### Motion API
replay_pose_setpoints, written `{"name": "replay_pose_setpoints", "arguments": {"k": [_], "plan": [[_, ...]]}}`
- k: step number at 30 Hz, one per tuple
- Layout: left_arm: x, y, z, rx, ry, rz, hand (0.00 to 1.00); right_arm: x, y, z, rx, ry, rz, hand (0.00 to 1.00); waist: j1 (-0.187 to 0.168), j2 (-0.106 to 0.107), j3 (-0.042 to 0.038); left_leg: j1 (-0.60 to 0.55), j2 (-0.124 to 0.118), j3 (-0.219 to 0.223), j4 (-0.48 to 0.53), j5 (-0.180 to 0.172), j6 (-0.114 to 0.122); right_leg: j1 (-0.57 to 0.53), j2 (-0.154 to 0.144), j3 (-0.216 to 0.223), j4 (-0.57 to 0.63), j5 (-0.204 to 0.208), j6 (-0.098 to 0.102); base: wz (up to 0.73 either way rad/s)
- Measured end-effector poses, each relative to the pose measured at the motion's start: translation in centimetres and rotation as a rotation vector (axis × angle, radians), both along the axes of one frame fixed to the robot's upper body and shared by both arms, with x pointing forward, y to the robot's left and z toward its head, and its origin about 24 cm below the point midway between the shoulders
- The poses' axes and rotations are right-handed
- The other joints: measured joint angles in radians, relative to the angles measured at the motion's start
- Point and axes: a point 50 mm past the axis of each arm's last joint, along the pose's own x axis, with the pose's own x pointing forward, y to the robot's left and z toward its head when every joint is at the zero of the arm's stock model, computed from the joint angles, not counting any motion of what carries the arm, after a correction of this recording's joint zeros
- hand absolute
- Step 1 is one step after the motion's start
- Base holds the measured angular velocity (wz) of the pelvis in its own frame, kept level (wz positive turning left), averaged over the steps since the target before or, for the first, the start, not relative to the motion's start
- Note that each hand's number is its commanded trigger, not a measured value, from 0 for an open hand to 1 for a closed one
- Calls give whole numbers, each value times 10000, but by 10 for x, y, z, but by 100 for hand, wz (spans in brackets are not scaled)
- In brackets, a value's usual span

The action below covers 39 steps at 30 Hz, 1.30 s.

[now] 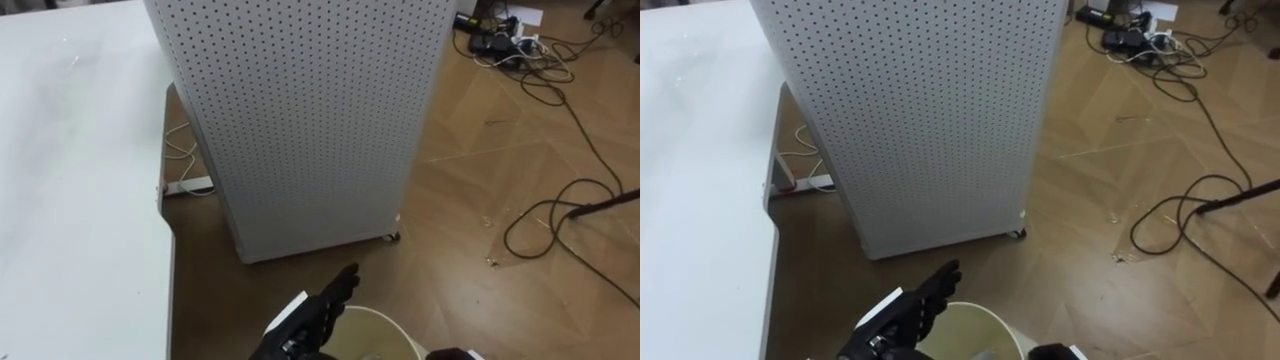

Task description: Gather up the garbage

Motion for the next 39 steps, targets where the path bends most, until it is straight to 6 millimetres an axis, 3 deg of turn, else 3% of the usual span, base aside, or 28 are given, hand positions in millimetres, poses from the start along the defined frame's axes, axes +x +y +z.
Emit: {"name": "replay_pose_setpoints", "arguments": {"k": [5,9,13,14,19,21,27,32,36,39], "plan": [[7,0,29,762,-1800,-48,0,-3,-6,0,-16,-31,-302,100,-41,-55,-18,164,-4,-4,-27,2,3,209,41,-2,-133,3,-1,-1],[12,2,57,323,-3184,318,0,-4,-8,0,-125,-183,-491,100,-153,-58,-39,524,-5,-20,-182,3,2,578,70,-11,-301,2,1,-1],[15,5,71,126,-3780,703,0,-4,-9,1,-180,-283,-633,100,-243,-50,-48,851,-2,-28,-223,2,0,883,87,-5,-340,-1,5,-2],[15,6,76,112,-3991,843,0,-4,-9,2,-185,-364,-661,100,-284,-71,-97,909,-7,-17,-297,2,0,933,89,22,-409,-1,5,-3],[18,11,88,502,-4780,1408,0,-16,-13,-1,-25,-306,-985,100,-255,-145,-165,1279,-8,66,-380,5,-6,1234,110,59,-444,1,8,-6],[20,17,94,548,-5191,1979,0,-17,-13,-2,9,-275,-1031,100,-229,-150,-189,1448,11,311,-427,3,-6,1234,130,222,-377,11,17,-27],[19,22,106,1079,-6312,2617,0,-21,-12,-4,37,-124,-1012,100,-15,-129,-208,1751,79,817,-546,-57,-3,1111,142,294,-104,103,-20,-31],[20,30,113,907,-6774,3315,0,-29,-13,-8,-47,55,-1156,100,-13,-110,-217,1977,87,847,-663,-53,-9,1220,160,312,-112,126,-33,-8],[22,38,116,1334,-7152,3986,0,-29,-15,-8,-180,51,-1074,100,51,-127,-222,2017,86,875,-695,-36,-29,1217,159,240,-232,124,-34,-3],[22,45,121,1641,-7624,4536,0,-29,-15,-7,-128,46,-1064,100,86,-164,-243,2081,151,986,-741,-31,-47,1240,127,-117,-281,139,-56,-8]]}}
